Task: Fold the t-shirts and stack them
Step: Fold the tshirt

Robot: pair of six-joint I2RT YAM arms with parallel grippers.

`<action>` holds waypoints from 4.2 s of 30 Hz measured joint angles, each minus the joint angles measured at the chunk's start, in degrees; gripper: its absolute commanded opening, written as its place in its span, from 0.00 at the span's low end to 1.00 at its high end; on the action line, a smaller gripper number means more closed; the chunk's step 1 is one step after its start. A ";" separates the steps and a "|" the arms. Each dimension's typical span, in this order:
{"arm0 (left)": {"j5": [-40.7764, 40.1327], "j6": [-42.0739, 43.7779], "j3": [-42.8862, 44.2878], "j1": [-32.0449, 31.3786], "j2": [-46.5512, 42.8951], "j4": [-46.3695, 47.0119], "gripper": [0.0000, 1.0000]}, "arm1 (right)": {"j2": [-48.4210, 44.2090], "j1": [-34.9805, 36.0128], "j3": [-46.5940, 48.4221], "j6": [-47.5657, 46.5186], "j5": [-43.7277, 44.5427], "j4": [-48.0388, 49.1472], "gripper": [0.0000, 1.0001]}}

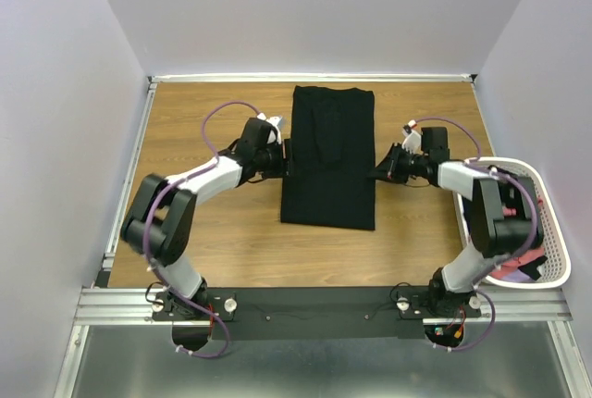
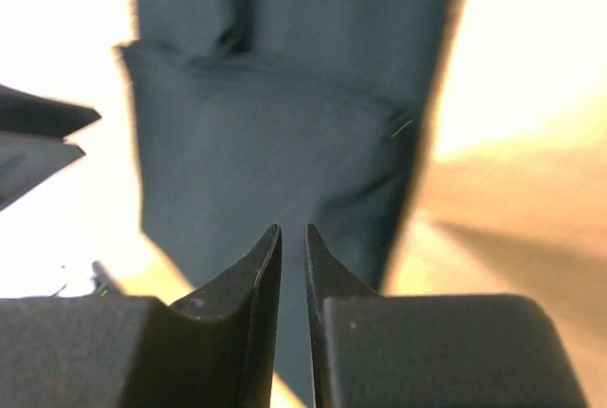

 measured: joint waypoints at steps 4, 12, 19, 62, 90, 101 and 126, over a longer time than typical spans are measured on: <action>-0.33 0.04 -3.13 -0.94 -9.31 -1.75 0.66 | -8.87 0.68 -5.22 1.73 -2.99 0.39 0.24; 1.97 -0.22 -15.45 -7.54 -15.58 -4.59 0.66 | -20.09 2.19 -19.17 4.50 -7.43 -2.91 0.24; 1.09 -0.35 -17.90 -7.56 -14.91 -6.88 0.66 | -15.28 2.19 -21.31 4.02 -4.59 -7.61 0.23; -5.27 -2.49 -11.45 -12.59 -10.80 -11.43 0.76 | -21.46 2.47 -18.53 4.15 8.96 -19.74 0.25; -24.41 -7.69 -16.92 -11.41 -30.97 -22.56 0.96 | -20.39 24.48 -6.67 7.67 41.94 -36.48 0.53; -24.35 -7.02 -16.92 -11.41 -29.33 -22.01 0.96 | -15.74 26.71 -5.22 9.62 43.60 -36.26 0.52; -22.49 -6.47 -13.94 -13.35 -19.89 -21.66 0.96 | -12.83 28.65 -4.28 10.99 42.38 -34.07 0.00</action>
